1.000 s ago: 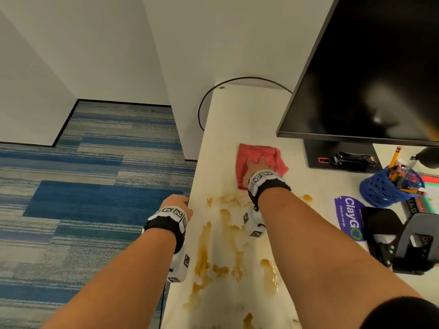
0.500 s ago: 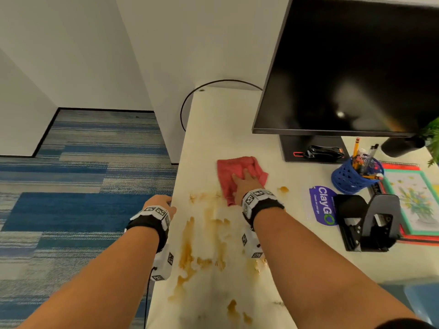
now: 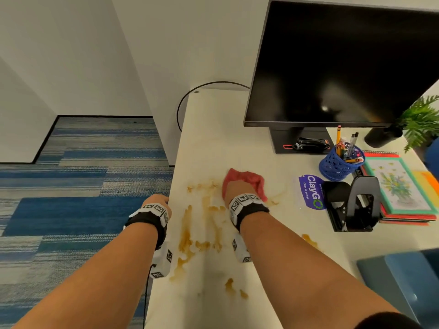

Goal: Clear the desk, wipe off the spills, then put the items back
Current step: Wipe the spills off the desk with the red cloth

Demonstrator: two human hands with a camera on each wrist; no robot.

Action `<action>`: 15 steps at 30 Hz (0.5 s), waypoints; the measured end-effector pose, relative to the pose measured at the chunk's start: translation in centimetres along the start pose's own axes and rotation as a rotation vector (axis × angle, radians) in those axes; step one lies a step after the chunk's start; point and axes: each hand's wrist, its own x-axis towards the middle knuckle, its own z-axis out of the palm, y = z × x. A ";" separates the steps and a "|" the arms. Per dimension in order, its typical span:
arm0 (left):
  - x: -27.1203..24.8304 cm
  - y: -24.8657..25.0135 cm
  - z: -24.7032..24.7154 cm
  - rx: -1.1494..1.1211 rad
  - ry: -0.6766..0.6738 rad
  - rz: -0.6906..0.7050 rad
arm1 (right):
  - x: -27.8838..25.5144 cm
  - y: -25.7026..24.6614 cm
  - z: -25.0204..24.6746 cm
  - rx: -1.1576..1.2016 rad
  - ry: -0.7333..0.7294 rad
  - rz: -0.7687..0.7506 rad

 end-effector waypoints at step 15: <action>-0.7 -0.6 0.9 0.092 0.011 -0.003 | -0.6 0.6 -4.6 0.487 0.015 0.162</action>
